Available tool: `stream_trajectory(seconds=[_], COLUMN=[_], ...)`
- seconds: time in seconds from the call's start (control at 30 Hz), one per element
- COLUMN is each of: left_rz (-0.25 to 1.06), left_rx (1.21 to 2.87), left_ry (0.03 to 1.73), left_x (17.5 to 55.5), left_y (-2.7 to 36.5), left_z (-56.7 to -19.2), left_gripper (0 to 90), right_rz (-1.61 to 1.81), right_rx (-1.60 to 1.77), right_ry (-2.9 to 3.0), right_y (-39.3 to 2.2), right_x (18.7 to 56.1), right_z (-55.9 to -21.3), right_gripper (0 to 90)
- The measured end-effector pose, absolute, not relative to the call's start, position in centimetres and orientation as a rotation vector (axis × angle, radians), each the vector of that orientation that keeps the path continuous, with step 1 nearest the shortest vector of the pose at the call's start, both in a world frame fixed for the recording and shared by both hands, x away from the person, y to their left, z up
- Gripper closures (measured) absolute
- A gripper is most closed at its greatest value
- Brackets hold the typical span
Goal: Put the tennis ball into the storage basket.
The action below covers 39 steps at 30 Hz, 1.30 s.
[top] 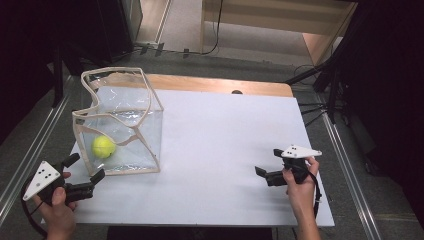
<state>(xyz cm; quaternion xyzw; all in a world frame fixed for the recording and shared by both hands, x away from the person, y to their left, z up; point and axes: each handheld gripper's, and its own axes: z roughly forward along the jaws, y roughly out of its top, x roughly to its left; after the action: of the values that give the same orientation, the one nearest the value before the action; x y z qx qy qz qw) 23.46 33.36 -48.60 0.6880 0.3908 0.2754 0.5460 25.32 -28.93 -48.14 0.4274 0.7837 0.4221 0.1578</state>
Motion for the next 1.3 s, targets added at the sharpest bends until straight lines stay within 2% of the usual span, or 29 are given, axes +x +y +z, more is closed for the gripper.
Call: stream_trajectory(seconds=[1.3], left_rz=[0.661], left_rx=[1.635], left_ry=[0.925], left_x=[23.4], left_y=[33.4], left_z=[-48.6], left_gripper=[0.0], right_rz=[1.327], right_rx=[1.394], right_ry=[1.948], right_y=[-36.4], right_x=[20.9], right_z=[-50.2], right_gripper=[0.0])
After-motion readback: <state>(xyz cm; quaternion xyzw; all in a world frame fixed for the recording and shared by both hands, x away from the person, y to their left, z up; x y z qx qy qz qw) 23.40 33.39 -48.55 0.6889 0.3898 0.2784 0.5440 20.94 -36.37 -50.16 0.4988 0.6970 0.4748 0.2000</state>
